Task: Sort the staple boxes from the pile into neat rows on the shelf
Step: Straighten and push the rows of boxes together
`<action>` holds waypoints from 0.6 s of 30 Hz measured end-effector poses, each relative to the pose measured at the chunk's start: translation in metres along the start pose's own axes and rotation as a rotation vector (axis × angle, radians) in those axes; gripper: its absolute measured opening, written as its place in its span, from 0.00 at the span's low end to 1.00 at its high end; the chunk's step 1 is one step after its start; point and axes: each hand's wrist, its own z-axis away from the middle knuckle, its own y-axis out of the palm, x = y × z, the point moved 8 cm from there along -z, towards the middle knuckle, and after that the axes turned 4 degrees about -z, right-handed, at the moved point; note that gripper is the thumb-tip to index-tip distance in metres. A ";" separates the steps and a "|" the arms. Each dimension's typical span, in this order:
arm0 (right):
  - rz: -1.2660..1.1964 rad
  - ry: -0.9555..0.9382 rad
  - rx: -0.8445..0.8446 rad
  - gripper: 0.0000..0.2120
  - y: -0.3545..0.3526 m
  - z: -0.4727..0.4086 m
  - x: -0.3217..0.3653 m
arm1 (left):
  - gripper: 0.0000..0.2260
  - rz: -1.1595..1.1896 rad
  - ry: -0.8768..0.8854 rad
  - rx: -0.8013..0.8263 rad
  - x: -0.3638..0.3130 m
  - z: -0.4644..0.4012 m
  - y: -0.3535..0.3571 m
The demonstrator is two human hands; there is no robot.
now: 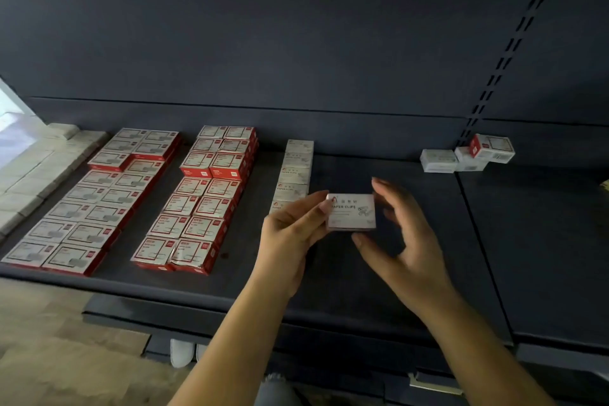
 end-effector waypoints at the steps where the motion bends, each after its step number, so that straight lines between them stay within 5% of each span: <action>1: 0.148 -0.088 0.063 0.32 0.006 -0.002 0.003 | 0.15 -0.020 -0.013 0.017 0.000 0.000 -0.003; 10: 0.196 -0.109 0.129 0.25 0.042 0.002 -0.006 | 0.10 -0.222 0.112 -0.026 -0.015 0.006 -0.050; 18: 0.368 0.089 0.085 0.26 0.045 -0.027 -0.051 | 0.10 -0.926 0.417 -0.191 -0.055 -0.036 -0.074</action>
